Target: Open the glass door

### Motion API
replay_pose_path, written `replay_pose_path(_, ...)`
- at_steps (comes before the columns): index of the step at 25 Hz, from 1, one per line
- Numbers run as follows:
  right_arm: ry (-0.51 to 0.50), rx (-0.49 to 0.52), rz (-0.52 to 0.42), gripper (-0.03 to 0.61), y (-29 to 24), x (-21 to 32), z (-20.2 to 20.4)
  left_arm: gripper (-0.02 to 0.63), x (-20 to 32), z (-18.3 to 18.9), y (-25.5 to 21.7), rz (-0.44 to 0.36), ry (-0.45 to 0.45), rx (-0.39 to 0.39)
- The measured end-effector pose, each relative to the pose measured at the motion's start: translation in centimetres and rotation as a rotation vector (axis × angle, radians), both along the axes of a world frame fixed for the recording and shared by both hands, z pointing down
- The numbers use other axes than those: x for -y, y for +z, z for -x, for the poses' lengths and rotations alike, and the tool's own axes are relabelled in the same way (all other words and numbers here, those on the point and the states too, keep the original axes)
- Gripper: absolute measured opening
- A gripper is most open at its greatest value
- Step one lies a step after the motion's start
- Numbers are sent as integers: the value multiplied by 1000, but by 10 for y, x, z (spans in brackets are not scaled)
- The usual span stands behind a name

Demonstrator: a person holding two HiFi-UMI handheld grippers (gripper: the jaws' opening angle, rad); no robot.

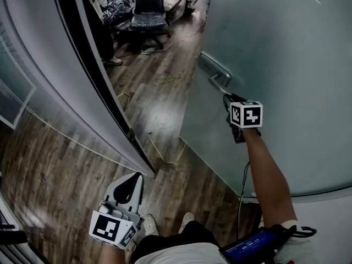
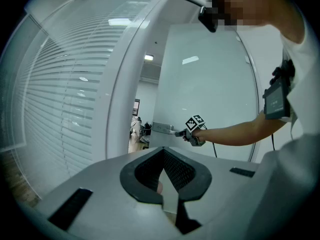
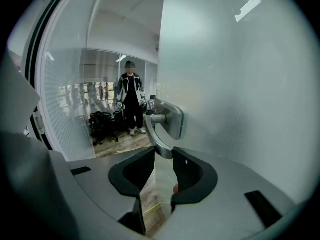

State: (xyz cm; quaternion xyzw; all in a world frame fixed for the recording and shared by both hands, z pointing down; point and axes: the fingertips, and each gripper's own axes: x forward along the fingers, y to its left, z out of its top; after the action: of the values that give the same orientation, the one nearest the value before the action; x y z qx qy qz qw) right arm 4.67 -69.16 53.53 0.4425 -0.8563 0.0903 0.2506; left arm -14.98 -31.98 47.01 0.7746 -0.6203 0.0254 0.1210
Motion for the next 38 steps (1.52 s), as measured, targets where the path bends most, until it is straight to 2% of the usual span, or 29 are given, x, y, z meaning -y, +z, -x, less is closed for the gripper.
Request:
replay_pose_path(12,77,7,-31,118,-6,31,-23,0,-8,-4,-1,14,-34,15)
replay_pose_path(15,90,-7,-57,118,-8,31,-28,0,-9,-1,-2,14,-40,19)
replay_pose_path(18,91,20,-89,118,-16,21,-33,0,-10,0,-1,9,-36,18)
replay_pose_path(27,42,117,-286,117,-90,-77,-32,0,-4,-3,-9,-28,33,9)
replay_pose_path(34,28,174,-400,33,-147,-168,-25,0,-10,-1,-34,-67,107,-3)
replay_pose_path(38,67,195,-470,3,-167,-229,-28,0,-20,-1,-46,-105,182,-10)
